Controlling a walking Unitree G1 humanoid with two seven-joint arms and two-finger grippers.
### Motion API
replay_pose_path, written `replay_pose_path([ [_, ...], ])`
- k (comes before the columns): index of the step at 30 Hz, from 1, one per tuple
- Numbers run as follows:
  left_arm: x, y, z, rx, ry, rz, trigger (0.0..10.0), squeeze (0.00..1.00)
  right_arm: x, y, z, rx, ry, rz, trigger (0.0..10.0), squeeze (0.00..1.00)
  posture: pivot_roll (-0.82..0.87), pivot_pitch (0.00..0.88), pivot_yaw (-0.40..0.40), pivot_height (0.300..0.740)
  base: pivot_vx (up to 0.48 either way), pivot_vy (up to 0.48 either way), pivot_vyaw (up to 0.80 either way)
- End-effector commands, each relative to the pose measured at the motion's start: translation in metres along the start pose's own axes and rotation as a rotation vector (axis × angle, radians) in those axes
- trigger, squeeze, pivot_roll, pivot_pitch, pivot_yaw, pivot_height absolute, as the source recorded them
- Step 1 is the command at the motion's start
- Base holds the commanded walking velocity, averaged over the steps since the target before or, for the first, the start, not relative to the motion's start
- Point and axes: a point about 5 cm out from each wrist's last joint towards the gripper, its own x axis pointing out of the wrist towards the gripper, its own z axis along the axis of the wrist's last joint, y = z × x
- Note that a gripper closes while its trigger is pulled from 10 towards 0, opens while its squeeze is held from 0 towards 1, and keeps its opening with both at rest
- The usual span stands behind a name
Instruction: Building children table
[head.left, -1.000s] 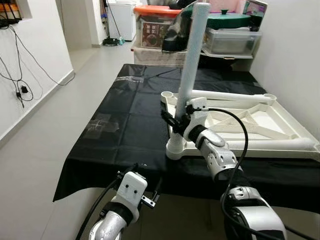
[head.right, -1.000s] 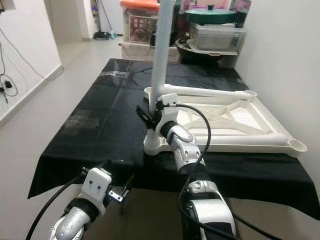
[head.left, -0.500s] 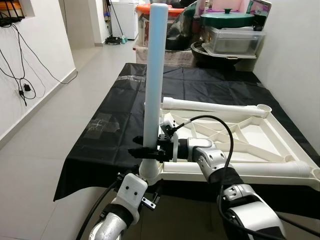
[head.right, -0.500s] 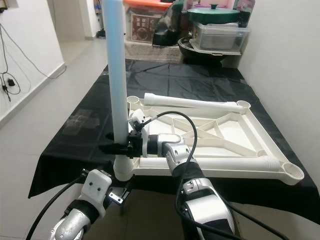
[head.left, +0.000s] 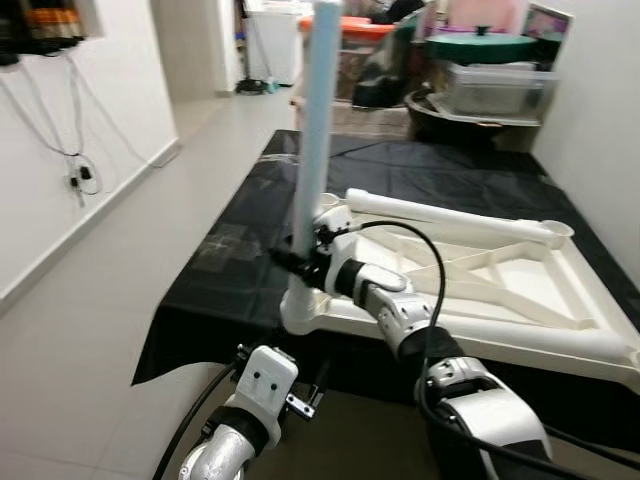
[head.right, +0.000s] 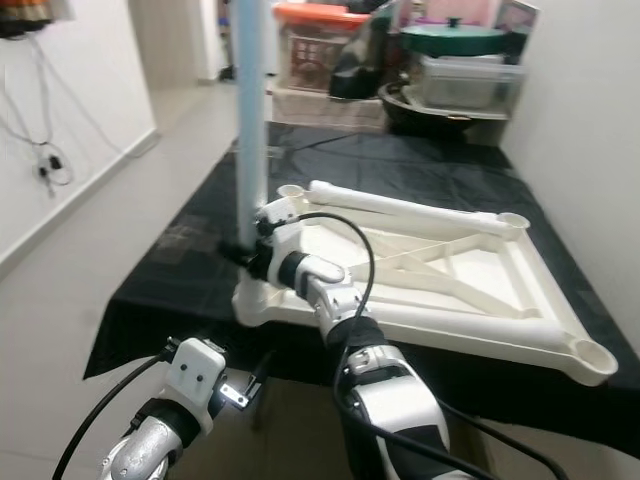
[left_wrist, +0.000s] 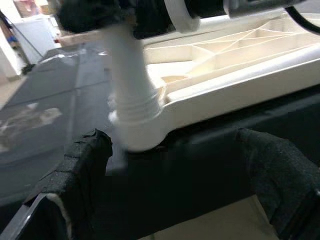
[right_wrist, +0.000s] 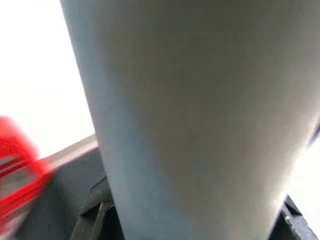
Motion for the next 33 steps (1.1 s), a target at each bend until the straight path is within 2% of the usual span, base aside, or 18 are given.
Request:
replay_pose_path([
  [1, -0.001, 0.000, -0.003, -0.002, 0.017, 0.001, 10.0, 0.00, -0.027, -0.041, 0.002, 0.035, -0.067, -0.650, 0.0, 0.00, 0.07, 0.000, -0.048, 0.740, 0.000, 0.000, 0.00],
  [2, -0.001, 0.000, -0.003, -0.002, 0.017, 0.001, 10.0, 0.00, -0.027, -0.041, 0.002, 0.035, -0.067, -0.650, 0.0, 0.00, 0.07, 0.000, -0.048, 0.740, 0.000, 0.000, 0.00],
  [3, -0.001, 0.001, -0.004, -0.001, 0.018, 0.000, 10.0, 0.00, -0.037, -0.041, -0.001, 0.064, -0.087, -0.786, 0.0, 0.00, 0.07, 0.000, -0.047, 0.740, 0.000, 0.000, 0.00],
  [5, 0.000, 0.001, -0.004, 0.000, 0.019, -0.003, 10.0, 0.00, -0.042, -0.033, -0.005, 0.122, -0.101, -0.848, 0.0, 0.00, 0.07, 0.000, -0.047, 0.740, 0.000, 0.000, 0.00],
  [11, 0.000, 0.000, -0.004, 0.001, 0.018, -0.005, 10.0, 0.00, -0.035, -0.022, -0.006, 0.170, -0.121, -0.823, 0.0, 0.00, 0.06, 0.000, -0.049, 0.740, 0.000, 0.000, 0.00],
  [12, 0.000, 0.000, -0.004, 0.000, 0.018, -0.005, 10.0, 0.00, -0.029, -0.015, -0.005, 0.186, -0.132, -0.763, 8.9, 0.00, 0.06, 0.000, -0.049, 0.740, 0.000, 0.000, 0.00],
  [13, 0.000, 0.000, -0.004, 0.000, 0.018, -0.006, 10.0, 0.00, -0.025, -0.011, -0.004, 0.195, -0.140, -0.721, 8.9, 0.00, 0.06, 0.000, -0.050, 0.740, 0.000, 0.000, 0.00],
  [14, 0.000, -0.001, -0.005, -0.001, 0.018, -0.006, 10.0, 0.00, -0.021, -0.007, -0.001, 0.176, -0.155, -0.699, 10.0, 0.00, 0.06, 0.000, -0.053, 0.740, 0.000, 0.000, 0.00],
  [15, 0.000, -0.001, -0.005, -0.001, 0.019, -0.006, 10.0, 0.00, -0.018, -0.004, 0.001, 0.172, -0.173, -0.668, 10.0, 1.00, 0.06, 0.000, -0.052, 0.740, 0.000, 0.000, 0.00],
  [19, 0.000, -0.001, -0.005, 0.000, 0.020, -0.006, 10.0, 0.00, -0.017, -0.001, 0.004, 0.145, -0.202, -0.633, 10.0, 1.00, 0.06, 0.000, -0.054, 0.740, 0.000, 0.000, 0.00],
  [20, 0.000, -0.001, -0.005, -0.002, 0.020, -0.005, 10.0, 0.00, -0.019, -0.003, 0.006, 0.114, -0.213, -0.634, 10.0, 0.87, 0.07, 0.000, -0.054, 0.740, 0.000, 0.000, 0.00],
  [24, 0.000, 0.000, -0.005, -0.005, 0.020, -0.002, 10.0, 0.00, -0.023, -0.005, 0.009, 0.074, -0.221, -0.650, 10.0, 0.87, 0.07, 0.000, -0.054, 0.740, 0.000, 0.000, 0.00],
  [25, 0.000, 0.000, -0.005, -0.005, 0.019, -0.002, 10.0, 0.00, -0.023, -0.005, 0.009, 0.074, -0.221, -0.652, 10.0, 0.00, 0.07, 0.000, -0.054, 0.740, 0.000, 0.000, 0.00],
  [26, 0.000, 0.000, -0.005, -0.005, 0.019, -0.002, 10.0, 0.00, -0.023, -0.005, 0.009, 0.074, -0.221, -0.652, 10.0, 0.00, 0.07, 0.000, -0.054, 0.740, 0.000, 0.000, 0.00],
  [28, 0.001, 0.000, -0.005, -0.006, 0.020, -0.004, 10.0, 0.00, -0.016, -0.012, 0.004, 0.053, -0.166, -0.329, 10.0, 0.00, 0.06, 0.000, -0.057, 0.740, 0.000, 0.000, 0.00],
  [30, 0.001, 0.000, -0.005, -0.006, 0.020, -0.004, 10.0, 0.00, -0.016, -0.012, 0.004, 0.053, -0.166, -0.329, 10.0, 0.00, 0.06, 0.000, -0.057, 0.740, 0.000, 0.000, 0.00],
  [32, 0.001, 0.000, -0.005, -0.004, 0.019, -0.004, 10.0, 0.00, -0.014, -0.013, 0.000, 0.021, -0.080, -0.001, 10.0, 0.00, 0.06, 0.000, -0.056, 0.740, 0.000, 0.000, 0.00],
  [33, 0.001, 0.000, -0.005, -0.004, 0.019, -0.004, 10.0, 0.00, -0.014, -0.013, 0.000, 0.021, -0.080, -0.001, 10.0, 0.00, 0.06, 0.000, -0.056, 0.740, 0.000, 0.000, 0.00],
])
